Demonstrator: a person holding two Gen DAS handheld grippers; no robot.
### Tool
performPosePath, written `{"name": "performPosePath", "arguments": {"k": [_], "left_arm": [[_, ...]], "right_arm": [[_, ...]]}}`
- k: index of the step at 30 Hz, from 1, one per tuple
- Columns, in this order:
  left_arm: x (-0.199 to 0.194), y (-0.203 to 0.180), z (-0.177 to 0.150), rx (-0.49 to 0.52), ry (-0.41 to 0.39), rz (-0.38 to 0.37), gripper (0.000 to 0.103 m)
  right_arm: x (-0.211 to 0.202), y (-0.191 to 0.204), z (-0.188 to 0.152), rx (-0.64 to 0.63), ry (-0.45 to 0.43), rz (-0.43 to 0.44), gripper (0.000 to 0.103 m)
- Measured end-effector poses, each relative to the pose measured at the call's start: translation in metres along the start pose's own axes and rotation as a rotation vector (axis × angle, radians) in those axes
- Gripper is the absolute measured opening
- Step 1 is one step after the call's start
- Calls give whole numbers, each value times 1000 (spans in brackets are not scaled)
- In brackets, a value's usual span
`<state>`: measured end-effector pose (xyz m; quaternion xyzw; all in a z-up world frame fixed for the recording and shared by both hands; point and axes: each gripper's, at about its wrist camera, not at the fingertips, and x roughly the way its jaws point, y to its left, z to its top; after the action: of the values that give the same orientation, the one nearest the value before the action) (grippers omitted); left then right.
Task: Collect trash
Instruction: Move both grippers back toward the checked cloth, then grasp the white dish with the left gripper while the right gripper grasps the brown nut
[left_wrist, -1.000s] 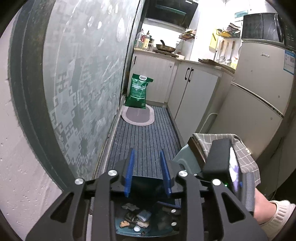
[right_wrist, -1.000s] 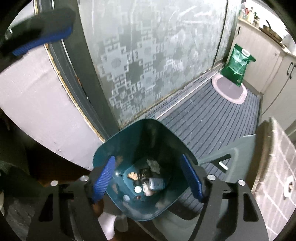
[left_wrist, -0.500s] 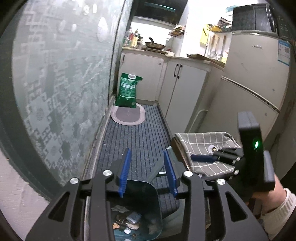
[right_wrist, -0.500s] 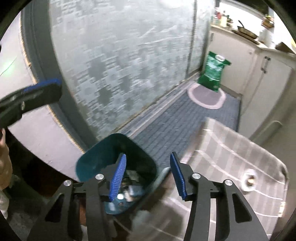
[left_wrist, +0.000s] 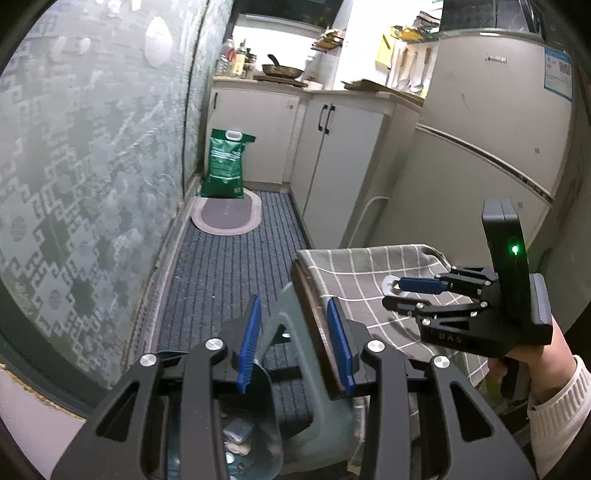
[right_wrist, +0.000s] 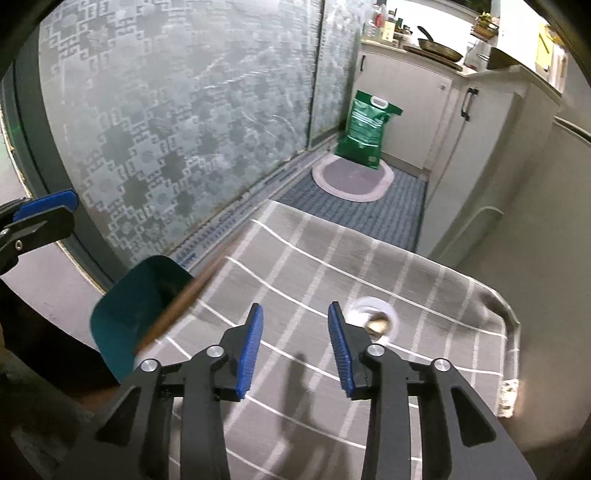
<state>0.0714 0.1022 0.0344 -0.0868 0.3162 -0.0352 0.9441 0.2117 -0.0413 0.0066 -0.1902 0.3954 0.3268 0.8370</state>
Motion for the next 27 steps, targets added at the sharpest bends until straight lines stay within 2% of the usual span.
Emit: {"name": "performPosePath", "arguments": {"k": [4, 9, 17, 27], "left_arm": [[15, -10, -2, 18, 31, -10, 40], [32, -20, -5, 35, 70, -24, 40], [43, -33, -3, 38, 84, -46, 42], [50, -43, -2, 43, 97, -58, 44]], "right_arm": [[-3, -15, -5, -12, 0, -24, 28], [3, -30, -9, -17, 22, -34, 18], [16, -45, -11, -5, 42, -18, 18], [30, -46, -5, -40, 86, -9, 17]]}}
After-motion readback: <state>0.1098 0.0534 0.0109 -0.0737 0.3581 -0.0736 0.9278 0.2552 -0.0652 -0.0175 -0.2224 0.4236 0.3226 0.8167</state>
